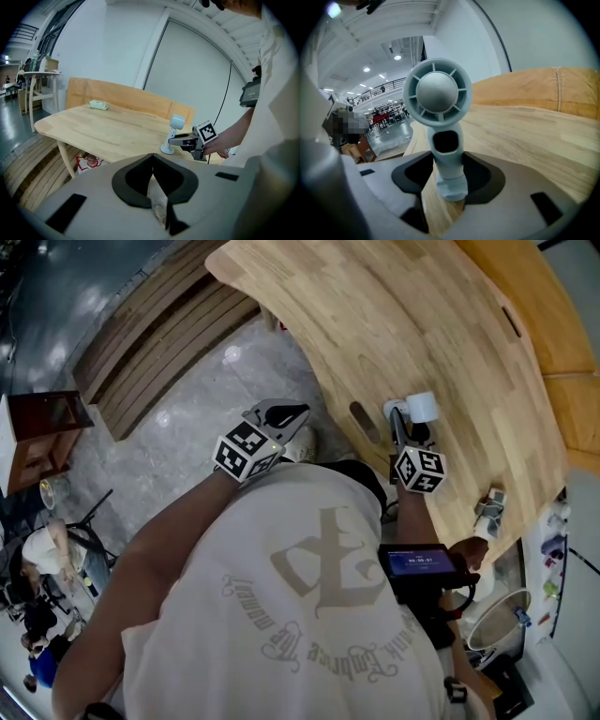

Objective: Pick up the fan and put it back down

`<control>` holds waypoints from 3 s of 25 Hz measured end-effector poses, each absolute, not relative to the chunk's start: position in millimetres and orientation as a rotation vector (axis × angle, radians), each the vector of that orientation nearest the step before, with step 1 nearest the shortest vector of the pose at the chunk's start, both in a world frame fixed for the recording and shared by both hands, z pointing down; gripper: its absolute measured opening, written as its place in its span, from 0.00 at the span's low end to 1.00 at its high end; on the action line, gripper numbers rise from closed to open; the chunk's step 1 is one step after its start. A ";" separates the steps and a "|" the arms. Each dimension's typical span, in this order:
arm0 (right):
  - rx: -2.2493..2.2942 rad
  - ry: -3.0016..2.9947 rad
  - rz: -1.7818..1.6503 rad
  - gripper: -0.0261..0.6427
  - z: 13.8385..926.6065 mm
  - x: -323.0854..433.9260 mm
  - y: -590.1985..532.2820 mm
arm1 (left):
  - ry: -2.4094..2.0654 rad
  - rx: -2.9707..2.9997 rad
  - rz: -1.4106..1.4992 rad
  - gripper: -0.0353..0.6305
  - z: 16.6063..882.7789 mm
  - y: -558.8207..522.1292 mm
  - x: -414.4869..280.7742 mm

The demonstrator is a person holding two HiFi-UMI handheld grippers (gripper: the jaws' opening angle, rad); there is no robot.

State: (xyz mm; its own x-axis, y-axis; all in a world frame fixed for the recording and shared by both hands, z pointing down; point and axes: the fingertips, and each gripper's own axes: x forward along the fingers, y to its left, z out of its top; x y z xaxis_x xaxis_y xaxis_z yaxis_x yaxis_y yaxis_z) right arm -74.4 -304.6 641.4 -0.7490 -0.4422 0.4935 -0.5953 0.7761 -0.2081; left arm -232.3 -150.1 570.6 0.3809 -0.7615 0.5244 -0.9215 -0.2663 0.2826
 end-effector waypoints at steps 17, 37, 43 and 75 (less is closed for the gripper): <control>0.818 -2.660 0.554 0.35 587.7 -74.3 -308.9 | -1.352 2.195 0.388 0.07 564.2 -181.9 -225.8; 0.936 -2.843 0.536 0.35 493.2 -22.9 -306.3 | -1.180 2.374 0.334 0.07 537.5 -234.1 -177.2; 0.999 -2.823 0.534 0.35 490.3 19.5 -310.3 | -1.133 2.406 0.340 0.07 529.7 -246.1 -143.0; 1.025 -2.815 0.574 0.35 505.9 110.0 -315.6 | -1.068 2.431 0.417 0.07 532.6 -264.6 -43.3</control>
State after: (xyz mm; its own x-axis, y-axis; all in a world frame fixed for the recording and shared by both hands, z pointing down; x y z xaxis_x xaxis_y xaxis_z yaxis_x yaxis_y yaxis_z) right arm 110.0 -315.6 505.9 -0.7704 -0.6019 0.2104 -0.6362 0.7038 -0.3161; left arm -43.3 -264.6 532.6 0.6544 -0.6147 0.4404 -0.7505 -0.5990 0.2791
